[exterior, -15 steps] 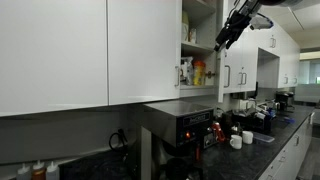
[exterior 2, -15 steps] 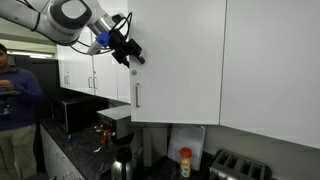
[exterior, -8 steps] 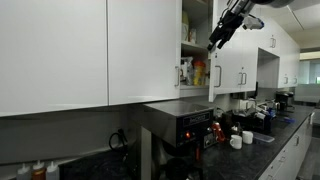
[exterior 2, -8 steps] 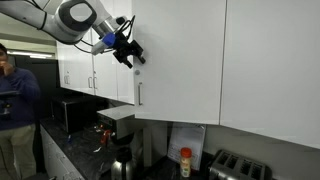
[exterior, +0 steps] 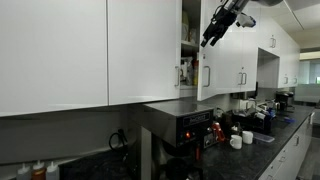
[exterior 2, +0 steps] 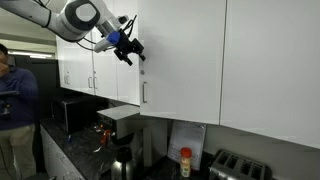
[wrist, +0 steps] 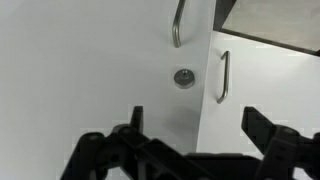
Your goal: Close the right cabinet door
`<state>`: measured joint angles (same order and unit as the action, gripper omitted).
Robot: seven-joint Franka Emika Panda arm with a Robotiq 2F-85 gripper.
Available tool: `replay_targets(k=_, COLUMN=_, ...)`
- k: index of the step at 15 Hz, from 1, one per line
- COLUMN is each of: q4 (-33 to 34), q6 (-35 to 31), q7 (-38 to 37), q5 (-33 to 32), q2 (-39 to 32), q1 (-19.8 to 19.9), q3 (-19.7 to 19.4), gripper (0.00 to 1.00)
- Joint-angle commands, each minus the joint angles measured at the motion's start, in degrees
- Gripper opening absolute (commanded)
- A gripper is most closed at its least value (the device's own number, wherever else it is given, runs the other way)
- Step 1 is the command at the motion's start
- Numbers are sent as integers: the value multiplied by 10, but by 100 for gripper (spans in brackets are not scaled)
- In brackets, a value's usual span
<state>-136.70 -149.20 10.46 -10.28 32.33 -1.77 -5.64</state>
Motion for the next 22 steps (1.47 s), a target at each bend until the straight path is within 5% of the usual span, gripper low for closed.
replay_targets(k=1, q4=28, q6=-14, q7=29, q5=15, q2=-37, q1=-6, q3=-5, gripper=100)
replay_targets(k=22, q4=217, q6=6, q7=27, q5=3, q2=-229, q1=18, q3=-1, gripper=100)
